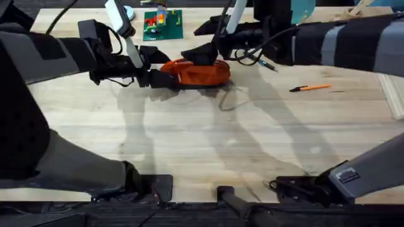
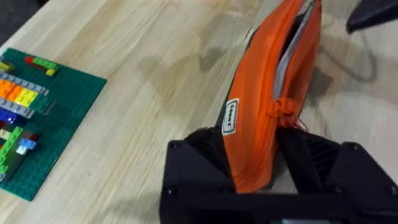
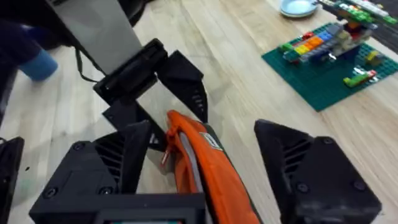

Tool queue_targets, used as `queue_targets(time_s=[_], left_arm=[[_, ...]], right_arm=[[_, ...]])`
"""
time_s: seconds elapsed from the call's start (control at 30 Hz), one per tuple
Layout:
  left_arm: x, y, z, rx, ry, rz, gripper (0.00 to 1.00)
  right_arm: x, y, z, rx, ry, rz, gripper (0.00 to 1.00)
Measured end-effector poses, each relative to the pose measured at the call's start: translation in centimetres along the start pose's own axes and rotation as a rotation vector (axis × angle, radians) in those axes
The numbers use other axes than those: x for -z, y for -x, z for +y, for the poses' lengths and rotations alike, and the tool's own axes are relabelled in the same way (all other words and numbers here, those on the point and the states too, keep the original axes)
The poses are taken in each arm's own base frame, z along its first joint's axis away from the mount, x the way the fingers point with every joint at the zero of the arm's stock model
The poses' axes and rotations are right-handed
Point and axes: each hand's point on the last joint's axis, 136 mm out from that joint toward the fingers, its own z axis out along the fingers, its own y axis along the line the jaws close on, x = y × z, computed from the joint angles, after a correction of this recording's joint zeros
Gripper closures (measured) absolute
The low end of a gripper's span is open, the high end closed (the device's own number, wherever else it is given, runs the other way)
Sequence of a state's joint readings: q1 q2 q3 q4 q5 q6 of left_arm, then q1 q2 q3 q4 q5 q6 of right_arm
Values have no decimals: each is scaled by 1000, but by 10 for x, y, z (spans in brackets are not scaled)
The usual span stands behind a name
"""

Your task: Unzip the bag, pick up the pens from the table one at a time and place them inside, then zip the bag closed.

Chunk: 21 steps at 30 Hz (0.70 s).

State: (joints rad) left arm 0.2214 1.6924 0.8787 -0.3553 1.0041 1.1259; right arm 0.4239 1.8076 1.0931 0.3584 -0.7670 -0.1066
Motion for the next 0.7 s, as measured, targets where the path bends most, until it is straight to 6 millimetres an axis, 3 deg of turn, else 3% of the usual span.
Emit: queue_targets(time_s=[0.2, 0.43, 0.7], left_arm=[[6, -4, 5, 48, 50, 72, 247], [43, 29, 6, -15, 196, 143, 31], [75, 55, -3, -17, 319, 176, 8]], right_arm=[[6, 0, -10, -11, -21, -5, 5], [10, 0, -14, -18, -32, -8, 5], [17, 6, -10, -15, -36, -2, 5]])
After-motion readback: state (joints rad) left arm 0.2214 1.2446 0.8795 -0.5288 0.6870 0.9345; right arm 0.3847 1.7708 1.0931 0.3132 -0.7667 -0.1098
